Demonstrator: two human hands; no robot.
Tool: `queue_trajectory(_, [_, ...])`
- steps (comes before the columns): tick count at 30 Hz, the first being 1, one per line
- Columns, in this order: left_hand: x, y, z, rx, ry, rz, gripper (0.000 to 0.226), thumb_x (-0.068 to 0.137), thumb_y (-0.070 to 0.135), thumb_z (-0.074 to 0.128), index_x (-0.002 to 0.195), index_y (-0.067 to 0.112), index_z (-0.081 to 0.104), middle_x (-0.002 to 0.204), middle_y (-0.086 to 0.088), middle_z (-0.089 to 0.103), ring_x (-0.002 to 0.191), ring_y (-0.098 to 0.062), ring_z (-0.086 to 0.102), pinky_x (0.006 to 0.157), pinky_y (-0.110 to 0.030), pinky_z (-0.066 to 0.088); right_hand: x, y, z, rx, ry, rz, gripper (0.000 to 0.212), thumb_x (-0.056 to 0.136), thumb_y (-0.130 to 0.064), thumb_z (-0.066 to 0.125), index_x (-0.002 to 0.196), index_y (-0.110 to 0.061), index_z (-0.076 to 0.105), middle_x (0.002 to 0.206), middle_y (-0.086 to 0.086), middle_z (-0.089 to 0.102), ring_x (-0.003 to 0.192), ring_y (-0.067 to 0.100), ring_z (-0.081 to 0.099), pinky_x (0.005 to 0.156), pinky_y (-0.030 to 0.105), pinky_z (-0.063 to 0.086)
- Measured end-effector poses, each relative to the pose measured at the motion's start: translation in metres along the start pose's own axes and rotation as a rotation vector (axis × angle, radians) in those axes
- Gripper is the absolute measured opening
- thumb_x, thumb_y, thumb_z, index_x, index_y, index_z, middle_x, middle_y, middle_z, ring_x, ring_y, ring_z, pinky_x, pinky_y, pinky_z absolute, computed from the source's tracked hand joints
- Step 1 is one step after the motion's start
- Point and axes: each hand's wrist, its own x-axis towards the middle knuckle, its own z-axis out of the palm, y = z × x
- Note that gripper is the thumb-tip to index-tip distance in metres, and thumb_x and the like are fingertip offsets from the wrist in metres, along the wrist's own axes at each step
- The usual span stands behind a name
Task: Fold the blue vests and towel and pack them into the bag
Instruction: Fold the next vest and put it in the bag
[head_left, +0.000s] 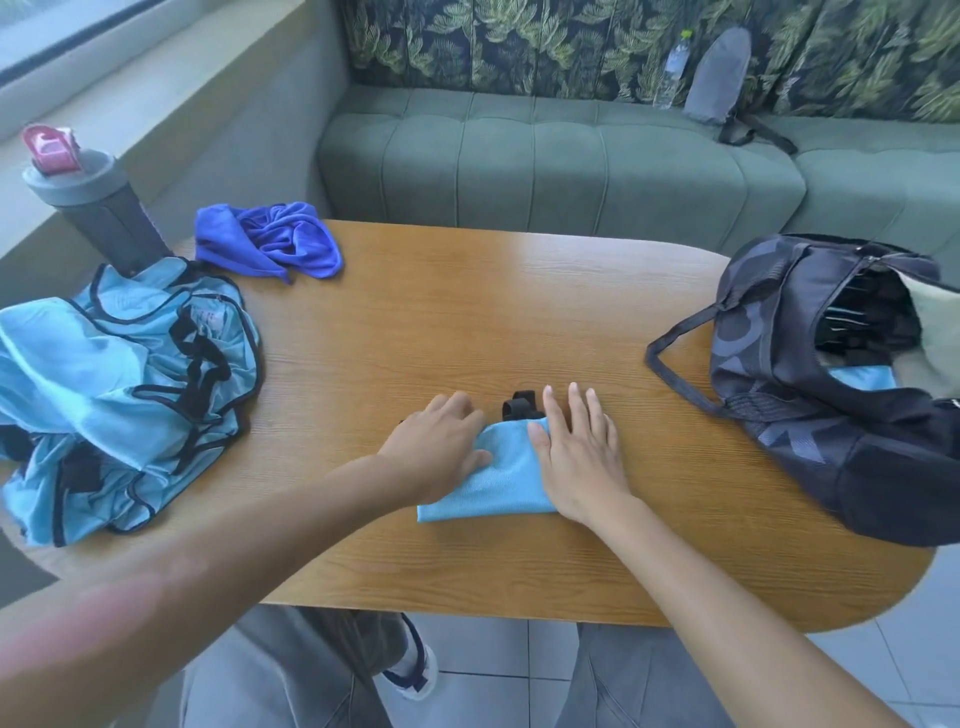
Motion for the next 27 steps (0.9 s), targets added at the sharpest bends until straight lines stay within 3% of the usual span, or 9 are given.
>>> queue_trajectory(3, [0.008, 0.009, -0.021, -0.041, -0.173, -0.104, 0.049, 0.095, 0.049, 0.064, 0.120, 0.011, 0.046, 0.116, -0.003, 0.050, 0.102, -0.021, 0.050, 0.082, -0.034, 0.046, -0.008, 0.003, -0.003, 0.037, 0.082, -0.014, 0.068, 0.104, -0.059, 0.009, 0.162, -0.024, 0.011, 0.170, 0.004, 0.003, 0.156, 0.022, -0.008, 0.125, 0.043, 0.003])
queue_trajectory(8, [0.022, 0.019, -0.043, -0.040, -0.402, -0.113, 0.039, 0.090, 0.045, 0.075, 0.095, 0.011, 0.056, 0.095, -0.001, 0.058, 0.082, -0.019, 0.055, 0.069, -0.030, 0.043, -0.028, 0.012, -0.011, 0.112, 0.241, -0.021, 0.059, 0.106, -0.053, 0.026, 0.153, -0.019, 0.038, 0.160, 0.002, 0.035, 0.151, 0.021, 0.020, 0.122, 0.041, 0.021])
queue_trajectory(11, [0.023, 0.016, -0.046, -0.117, -0.501, -0.133, 0.037, 0.084, 0.047, 0.079, 0.074, 0.020, 0.056, 0.081, 0.004, 0.064, 0.071, -0.013, 0.058, 0.061, -0.028, 0.044, -0.047, 0.015, -0.023, 0.255, 0.350, -0.014, 0.038, 0.105, -0.039, 0.042, 0.133, -0.019, 0.057, 0.132, -0.003, 0.060, 0.120, 0.016, 0.052, 0.100, 0.033, 0.044])
queue_trajectory(13, [0.020, 0.017, -0.050, -0.166, -0.491, -0.128, 0.035, 0.084, 0.046, 0.079, 0.074, 0.019, 0.058, 0.077, 0.005, 0.063, 0.069, -0.014, 0.059, 0.058, -0.027, 0.044, -0.062, 0.014, -0.034, 0.428, 0.282, 0.070, 0.025, 0.104, -0.039, 0.046, 0.111, -0.023, 0.065, 0.105, -0.009, 0.069, 0.090, 0.010, 0.061, 0.076, 0.030, 0.049])
queue_trajectory(16, [0.011, 0.024, -0.052, -0.174, -0.345, -0.096, 0.038, 0.085, 0.042, 0.077, 0.075, 0.012, 0.056, 0.074, -0.002, 0.060, 0.066, -0.020, 0.055, 0.053, -0.028, 0.038, -0.085, 0.010, -0.045, 0.894, -0.006, 0.194, 0.039, 0.106, -0.041, 0.046, 0.097, -0.012, 0.070, 0.082, -0.002, 0.077, 0.064, 0.014, 0.066, 0.065, 0.033, 0.050])
queue_trajectory(19, [-0.006, 0.039, -0.052, 0.045, -0.044, -0.017, 0.034, 0.084, 0.042, 0.073, 0.087, 0.010, 0.060, 0.082, -0.003, 0.064, 0.078, -0.023, 0.056, 0.059, -0.032, 0.039, -0.100, 0.009, -0.045, 1.334, -0.276, 0.236, 0.062, 0.105, -0.054, 0.037, 0.114, -0.001, 0.067, 0.101, 0.011, 0.078, 0.091, 0.024, 0.075, 0.081, 0.033, 0.054])
queue_trajectory(22, [-0.028, 0.052, -0.044, 0.403, 0.456, 0.292, 0.029, 0.075, 0.030, 0.078, 0.077, 0.015, 0.054, 0.071, 0.003, 0.056, 0.074, -0.023, 0.048, 0.062, -0.033, 0.038, -0.104, 0.012, -0.048, 1.873, -0.338, 0.317, 0.086, 0.095, -0.071, 0.035, 0.129, 0.004, 0.058, 0.124, 0.022, 0.069, 0.118, 0.033, 0.067, 0.111, 0.045, 0.044])
queue_trajectory(24, [-0.038, 0.059, -0.040, 0.523, 0.651, 0.441, 0.022, 0.078, 0.012, 0.070, 0.076, 0.015, 0.049, 0.070, -0.001, 0.048, 0.072, -0.025, 0.044, 0.062, -0.036, 0.038, -0.101, 0.012, -0.053, 2.136, -0.339, 0.305, 0.096, 0.090, -0.076, 0.039, 0.136, 0.007, 0.054, 0.132, 0.026, 0.063, 0.125, 0.039, 0.061, 0.117, 0.048, 0.037])
queue_trajectory(27, [-0.057, 0.071, -0.035, 0.602, 0.833, 0.563, 0.025, 0.085, -0.008, 0.054, 0.075, 0.014, 0.049, 0.071, -0.004, 0.042, 0.068, -0.025, 0.041, 0.064, -0.035, 0.035, -0.102, 0.014, -0.064, 2.220, -0.273, 0.279, 0.099, 0.086, -0.078, 0.046, 0.133, 0.009, 0.057, 0.133, 0.026, 0.062, 0.125, 0.039, 0.060, 0.115, 0.047, 0.039])
